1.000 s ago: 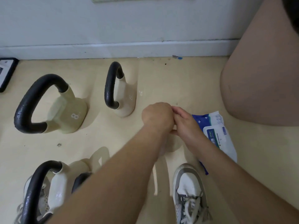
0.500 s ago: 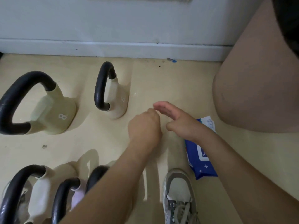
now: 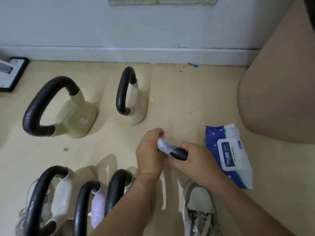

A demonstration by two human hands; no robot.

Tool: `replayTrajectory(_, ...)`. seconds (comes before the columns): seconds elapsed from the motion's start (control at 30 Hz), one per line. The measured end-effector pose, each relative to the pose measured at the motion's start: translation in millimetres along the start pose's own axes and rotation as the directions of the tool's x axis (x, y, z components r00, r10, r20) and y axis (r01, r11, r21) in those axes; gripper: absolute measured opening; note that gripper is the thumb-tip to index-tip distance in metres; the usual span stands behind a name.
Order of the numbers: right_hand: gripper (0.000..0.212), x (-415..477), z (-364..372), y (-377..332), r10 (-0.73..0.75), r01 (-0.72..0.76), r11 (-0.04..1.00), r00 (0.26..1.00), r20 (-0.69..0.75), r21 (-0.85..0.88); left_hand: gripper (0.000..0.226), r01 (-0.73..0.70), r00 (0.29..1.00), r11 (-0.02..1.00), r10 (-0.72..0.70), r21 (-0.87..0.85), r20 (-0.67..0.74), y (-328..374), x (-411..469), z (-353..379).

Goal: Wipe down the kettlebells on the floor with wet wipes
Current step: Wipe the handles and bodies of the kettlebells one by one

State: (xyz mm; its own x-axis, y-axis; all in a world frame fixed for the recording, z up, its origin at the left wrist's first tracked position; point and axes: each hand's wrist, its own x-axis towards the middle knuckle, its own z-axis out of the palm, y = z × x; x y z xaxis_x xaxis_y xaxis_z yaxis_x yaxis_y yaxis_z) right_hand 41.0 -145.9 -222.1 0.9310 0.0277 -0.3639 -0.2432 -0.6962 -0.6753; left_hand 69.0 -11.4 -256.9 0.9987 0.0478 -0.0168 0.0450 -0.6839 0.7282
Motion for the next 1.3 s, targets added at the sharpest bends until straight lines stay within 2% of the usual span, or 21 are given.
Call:
replayTrajectory(0.07, 0.034, -6.0, 7.6, -1.6, 0.023, -0.021, 0.998, 0.999, -0.033, 0.061, 0.003, 0.218, 0.970, 0.953, -0.234, -0.210, -0.057, -0.2, 5.3, 9.4)
replayTrajectory(0.1, 0.033, -6.6, 8.8, -1.7, 0.028, -0.026, 0.997, 0.999, -0.037, 0.068, 0.008, 0.348, 0.918, 0.874, -0.391, -0.339, -0.065, 2.7, 6.9, 16.8)
replayTrajectory(0.17, 0.031, -4.9, 7.9, -1.1, 0.043, -0.041, 0.995, 0.999, -0.020, 0.095, 0.019, 0.487, 0.764, 0.584, -0.645, -0.649, -0.008, 10.5, 9.0, 30.1)
replayTrajectory(0.2, 0.030, -3.4, 7.6, -0.5, 0.047, -0.046, 0.993, 0.999, -0.002, 0.108, 0.018, 0.494, 0.722, 0.484, -0.691, -0.722, 0.031, 10.5, 10.6, 35.2)
replayTrajectory(0.23, 0.030, -2.2, 8.1, 0.2, 0.047, -0.050, 0.990, 0.999, 0.022, 0.132, 0.015, 0.509, 0.711, 0.446, -0.699, -0.736, 0.069, 10.1, 12.0, 36.5)
replayTrajectory(0.3, 0.031, -1.4, 12.4, -0.8, 0.039, -0.053, 0.969, 0.997, 0.064, 0.241, 0.015, 0.553, 0.736, 0.478, -0.664, -0.683, 0.131, 6.7, 15.4, 33.5)
replayTrajectory(0.4, 0.045, -3.2, 22.7, -1.8, 0.016, -0.031, 0.939, 0.999, 0.047, 0.343, 0.027, 0.492, 0.847, 0.673, -0.518, -0.551, 0.124, 0.2, 19.1, 22.8)
replayTrajectory(0.47, 0.038, -3.7, 22.7, -1.9, 0.009, -0.017, 0.955, 1.000, 0.028, 0.297, 0.024, 0.352, 0.934, 0.868, -0.348, -0.350, 0.077, -1.4, 17.6, 8.0)
replayTrajectory(0.53, 0.031, 0.0, 14.9, 2.9, -0.012, 0.003, 0.979, 0.999, 0.042, 0.203, 0.014, 0.036, 0.997, 0.999, -0.035, -0.016, 0.072, -4.2, 14.3, -6.9)
replayTrajectory(0.6, 0.033, 7.4, -0.4, 4.6, -0.060, 0.048, 0.994, 0.990, 0.126, 0.095, 0.003, -0.263, 0.952, 0.925, 0.202, 0.273, 0.230, 0.4, 13.2, -22.5)
replayTrajectory(0.7, 0.031, 27.6, -21.9, -1.6, -0.169, 0.213, 0.964, 0.953, 0.251, -0.160, 0.010, -0.411, 0.857, 0.782, 0.156, 0.469, 0.491, 24.5, 9.4, -34.3)
replayTrajectory(0.8, 0.026, 47.8, -24.1, -10.5, -0.295, 0.388, 0.834, 0.914, 0.278, -0.391, 0.014, -0.252, 0.887, 0.822, -0.013, 0.510, 0.461, 33.4, 2.5, -36.7)
replayTrajectory(0.87, 0.016, 55.7, -18.1, -9.5, -0.412, 0.455, 0.819, 0.890, 0.196, -0.348, 0.019, -0.015, 0.865, 0.900, -0.207, 0.435, 0.457, 36.6, -7.6, -35.1)
replayTrajectory(0.9, 0.018, 56.8, -14.0, -7.1, -0.424, 0.441, 0.847, 0.897, 0.123, -0.297, 0.025, 0.162, 0.839, 0.935, -0.299, 0.315, 0.456, 35.7, -14.0, -30.7)
replayTrajectory(0.93, 0.038, 57.0, -9.2, -4.5, -0.376, 0.381, 0.894, 0.924, 0.067, -0.236, 0.030, 0.354, 0.810, 0.925, -0.378, 0.141, 0.447, 37.3, -20.2, -27.1)
replayTrajectory(1.0, 0.067, 51.2, -5.4, -4.4, -0.140, 0.140, 0.990, 0.990, -0.031, -0.003, 0.027, 0.556, 0.768, 0.828, -0.481, -0.068, 0.422, 42.9, -27.2, -20.8)
replayTrajectory(1.03, 0.062, 43.4, -6.4, -7.7, 0.023, -0.008, 0.974, 0.998, -0.062, 0.225, 0.021, 0.580, 0.767, 0.807, -0.495, -0.111, 0.408, 44.5, -28.0, -17.8)
replayTrajectory(1.1, 0.027, 22.0, -6.6, -10.8, 0.228, -0.185, 0.742, 0.973, 0.016, 0.644, 0.020, 0.547, 0.789, 0.828, -0.461, -0.123, 0.405, 43.9, -27.7, -17.5)
replayTrajectory(1.14, 0.011, 8.0, -4.6, -11.3, 0.242, -0.236, 0.677, 0.966, 0.091, 0.697, 0.024, 0.485, 0.807, 0.869, -0.404, -0.095, 0.431, 42.9, -28.5, -19.9)
replayTrajectory(1.24, 0.036, -24.2, 11.9, -19.1, 0.105, -0.291, 0.733, 0.941, 0.320, 0.615, 0.007, 0.363, 0.831, 0.930, -0.296, -0.055, 0.471, 33.4, -35.3, -25.3)
replayTrajectory(1.3, 0.040, -29.2, 31.7, -21.3, 0.079, -0.263, 0.735, 0.949, 0.306, 0.625, 0.041, 0.346, 0.837, 0.938, -0.313, 0.008, 0.450, 26.8, -44.1, -32.4)
